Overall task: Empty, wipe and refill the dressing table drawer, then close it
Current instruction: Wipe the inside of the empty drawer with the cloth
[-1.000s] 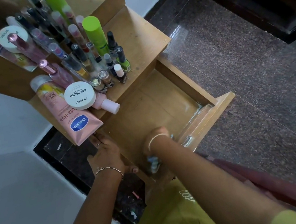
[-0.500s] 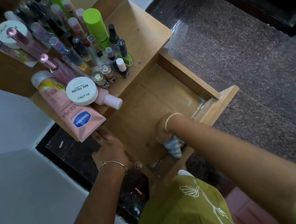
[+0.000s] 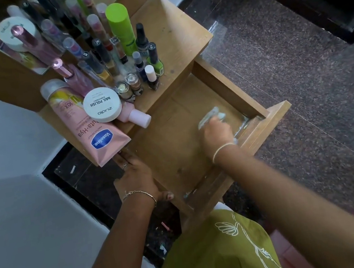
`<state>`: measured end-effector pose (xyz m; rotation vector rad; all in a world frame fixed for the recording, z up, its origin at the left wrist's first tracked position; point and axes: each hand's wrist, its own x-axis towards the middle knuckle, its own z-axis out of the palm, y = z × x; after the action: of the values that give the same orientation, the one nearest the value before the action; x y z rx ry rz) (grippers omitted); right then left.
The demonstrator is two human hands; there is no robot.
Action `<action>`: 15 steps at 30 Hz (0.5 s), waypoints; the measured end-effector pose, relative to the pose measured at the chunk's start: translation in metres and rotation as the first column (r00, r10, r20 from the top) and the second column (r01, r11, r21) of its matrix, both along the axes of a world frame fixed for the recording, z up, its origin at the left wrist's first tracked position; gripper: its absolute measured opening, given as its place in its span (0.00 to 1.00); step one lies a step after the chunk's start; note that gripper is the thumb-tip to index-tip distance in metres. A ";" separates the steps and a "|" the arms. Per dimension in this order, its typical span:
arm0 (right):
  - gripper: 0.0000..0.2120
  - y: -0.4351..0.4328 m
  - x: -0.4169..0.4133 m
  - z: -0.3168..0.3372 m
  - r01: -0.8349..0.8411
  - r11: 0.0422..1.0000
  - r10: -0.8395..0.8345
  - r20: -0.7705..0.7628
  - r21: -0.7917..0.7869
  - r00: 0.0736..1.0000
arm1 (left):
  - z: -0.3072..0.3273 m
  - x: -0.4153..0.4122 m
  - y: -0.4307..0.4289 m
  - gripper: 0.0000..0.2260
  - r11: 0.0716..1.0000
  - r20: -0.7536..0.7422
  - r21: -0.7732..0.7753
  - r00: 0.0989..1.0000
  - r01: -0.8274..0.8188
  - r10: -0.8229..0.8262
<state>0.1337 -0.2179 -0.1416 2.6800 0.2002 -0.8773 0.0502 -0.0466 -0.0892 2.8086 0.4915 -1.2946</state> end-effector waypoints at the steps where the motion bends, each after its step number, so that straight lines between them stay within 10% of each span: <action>1: 0.27 0.011 -0.011 0.000 -0.035 0.998 0.035 -0.007 0.050 0.999 | 0.000 0.000 0.000 0.66 1.000 0.003 -0.003 1.000 0.002 -0.002; 6: 0.22 0.041 -0.053 0.002 -0.129 0.956 0.141 -0.028 0.264 0.990 | 0.004 0.001 0.000 0.69 1.000 0.033 -0.009 0.999 -0.010 0.010; 15: 0.29 -0.030 0.005 0.006 0.126 0.990 -0.125 -0.023 0.056 0.992 | 0.004 -0.001 0.000 0.65 1.000 0.041 0.001 0.999 -0.009 0.009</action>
<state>0.1387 -0.2475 -0.1358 2.7630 0.0626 -0.9488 0.0489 -0.0469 -0.0851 2.8237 0.5032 -1.2331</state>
